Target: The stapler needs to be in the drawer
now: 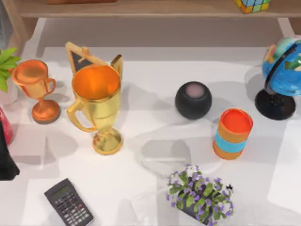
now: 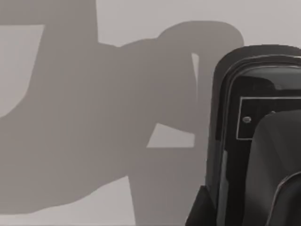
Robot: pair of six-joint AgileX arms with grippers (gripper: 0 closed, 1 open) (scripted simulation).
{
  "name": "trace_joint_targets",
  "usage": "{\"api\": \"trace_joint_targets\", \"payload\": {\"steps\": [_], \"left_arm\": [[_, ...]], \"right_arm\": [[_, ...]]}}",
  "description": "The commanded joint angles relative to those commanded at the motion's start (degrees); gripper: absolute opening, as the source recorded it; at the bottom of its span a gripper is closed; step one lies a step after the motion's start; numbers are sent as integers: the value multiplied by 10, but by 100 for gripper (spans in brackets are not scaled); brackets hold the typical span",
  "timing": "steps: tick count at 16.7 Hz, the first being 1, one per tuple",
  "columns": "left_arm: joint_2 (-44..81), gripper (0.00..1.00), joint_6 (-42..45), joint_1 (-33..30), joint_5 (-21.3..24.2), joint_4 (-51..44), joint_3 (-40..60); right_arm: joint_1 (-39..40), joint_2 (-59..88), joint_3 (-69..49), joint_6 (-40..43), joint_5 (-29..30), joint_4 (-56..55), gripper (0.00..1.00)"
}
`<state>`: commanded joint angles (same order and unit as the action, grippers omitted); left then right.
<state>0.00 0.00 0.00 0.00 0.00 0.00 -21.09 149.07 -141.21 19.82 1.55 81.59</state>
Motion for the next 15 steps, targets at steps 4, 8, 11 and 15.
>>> {"api": "trace_joint_targets", "payload": {"steps": [4, 8, 11, 15], "left_arm": [[0, 100, 0, 0, 0, 0, 0], [0, 100, 0, 0, 0, 0, 0], [0, 100, 0, 0, 0, 0, 0], [0, 100, 0, 0, 0, 0, 0]], "right_arm": [[3, 1, 0, -1, -1, -2, 0], [-12, -52, -17, -17, -23, -10, 0], [-13, -87, -18, -39, -37, -3, 0], [0, -85, -2, -45, -34, -6, 0]]}}
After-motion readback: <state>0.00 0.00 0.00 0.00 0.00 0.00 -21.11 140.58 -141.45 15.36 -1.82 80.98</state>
